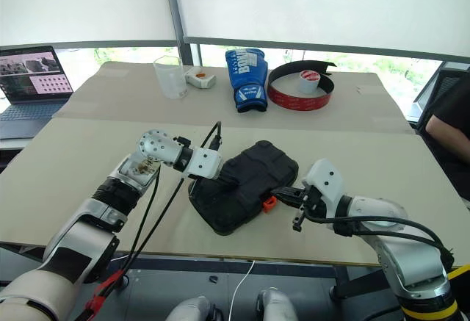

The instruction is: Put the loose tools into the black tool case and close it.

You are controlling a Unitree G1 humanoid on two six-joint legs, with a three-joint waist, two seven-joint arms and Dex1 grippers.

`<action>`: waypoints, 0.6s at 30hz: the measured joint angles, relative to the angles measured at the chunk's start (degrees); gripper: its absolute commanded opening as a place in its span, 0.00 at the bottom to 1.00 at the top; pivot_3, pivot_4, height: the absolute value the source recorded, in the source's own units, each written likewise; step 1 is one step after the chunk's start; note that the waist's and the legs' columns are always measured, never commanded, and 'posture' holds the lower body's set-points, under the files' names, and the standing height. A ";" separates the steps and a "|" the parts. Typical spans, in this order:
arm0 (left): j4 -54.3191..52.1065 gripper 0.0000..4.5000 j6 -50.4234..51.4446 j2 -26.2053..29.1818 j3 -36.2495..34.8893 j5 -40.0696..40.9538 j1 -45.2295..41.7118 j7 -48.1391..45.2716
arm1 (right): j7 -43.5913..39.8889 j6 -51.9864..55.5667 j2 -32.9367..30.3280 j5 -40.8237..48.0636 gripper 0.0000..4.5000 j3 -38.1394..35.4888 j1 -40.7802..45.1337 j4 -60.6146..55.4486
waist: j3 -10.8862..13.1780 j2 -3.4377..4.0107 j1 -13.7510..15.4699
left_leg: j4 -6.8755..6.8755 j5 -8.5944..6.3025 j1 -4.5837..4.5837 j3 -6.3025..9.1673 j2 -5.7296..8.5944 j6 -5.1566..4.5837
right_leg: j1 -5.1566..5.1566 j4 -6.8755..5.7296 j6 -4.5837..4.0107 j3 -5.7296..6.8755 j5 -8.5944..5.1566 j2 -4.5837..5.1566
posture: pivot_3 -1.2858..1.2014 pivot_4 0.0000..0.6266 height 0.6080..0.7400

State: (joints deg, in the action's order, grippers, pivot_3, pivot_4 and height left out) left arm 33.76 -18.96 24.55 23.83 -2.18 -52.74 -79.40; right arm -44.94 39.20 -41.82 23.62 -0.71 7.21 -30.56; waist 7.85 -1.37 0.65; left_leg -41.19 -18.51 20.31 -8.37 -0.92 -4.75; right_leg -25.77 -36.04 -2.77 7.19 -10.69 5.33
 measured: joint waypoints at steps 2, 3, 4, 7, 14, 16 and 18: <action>0.00 0.00 0.00 -0.05 0.00 0.00 -0.01 0.00 | 0.00 -0.61 -0.73 -1.78 0.00 1.91 -0.69 1.45 | 0.00 0.00 0.02 | 0.01 -0.02 0.00 0.00 0.00 -0.03 | 0.00 0.00 0.00 0.01 0.00 0.00 | 0.52 0.24 0.90; -0.01 0.00 0.01 -0.05 -0.01 0.01 -0.01 -0.04 | 0.00 -0.97 -0.94 -2.48 0.00 2.43 -1.19 1.99 | 0.00 0.00 0.03 | 0.01 -0.01 0.00 0.00 0.00 -0.02 | 0.00 0.00 0.00 0.01 0.00 0.00 | 0.52 0.24 0.90; -0.01 0.00 0.01 -0.05 -0.02 0.02 -0.01 -0.06 | -0.01 -1.10 -1.03 -2.80 0.00 2.56 -1.49 2.21 | 0.00 0.00 0.02 | 0.02 -0.01 0.01 0.00 0.00 -0.02 | -0.01 0.01 0.00 0.01 0.00 0.00 | 0.52 0.24 0.90; -0.05 0.00 0.06 -0.15 -0.04 0.02 0.00 0.01 | -0.14 -1.29 -2.56 -2.99 0.00 1.80 -3.23 2.16 | 0.00 0.00 0.09 | 0.02 -0.01 0.02 0.01 0.00 -0.02 | 0.00 0.02 0.00 0.01 0.00 0.00 | 0.52 0.24 0.90; -0.01 0.00 0.14 -0.22 -0.21 0.02 0.12 0.11 | -0.17 0.42 -3.31 0.25 0.00 -2.67 -3.48 -0.92 | 0.00 0.00 0.12 | 0.11 -0.12 0.00 0.02 0.00 -0.21 | -0.01 0.07 0.02 0.01 0.00 0.00 | 0.52 0.24 0.90; -0.02 0.00 0.35 -0.70 -0.28 0.06 0.12 0.17 | -0.18 0.42 -3.41 0.05 0.00 -1.96 -3.55 -0.86 | 0.00 -0.01 0.20 | 0.16 -0.14 0.02 0.03 0.00 -0.23 | -0.02 0.12 0.02 0.03 -0.01 0.00 | 0.52 0.24 0.90; -0.02 0.00 0.67 -1.22 -0.41 0.13 0.12 0.09 | -0.26 0.35 -3.89 -1.10 0.00 0.47 -4.15 0.26 | 0.00 -0.01 0.47 | 0.18 -0.13 0.04 0.03 0.00 -0.22 | -0.02 0.17 0.02 0.05 -0.01 0.01 | 0.52 0.24 0.90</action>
State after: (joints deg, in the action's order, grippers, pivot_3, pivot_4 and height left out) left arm 33.74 -18.29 23.34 23.42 -2.04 -52.62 -79.31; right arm -45.20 39.55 -45.71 22.53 -0.25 3.06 -30.30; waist 7.85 -1.38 1.13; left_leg -41.01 -18.63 20.35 -8.34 -0.92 -4.97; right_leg -25.79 -35.87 -2.75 7.24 -10.70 5.33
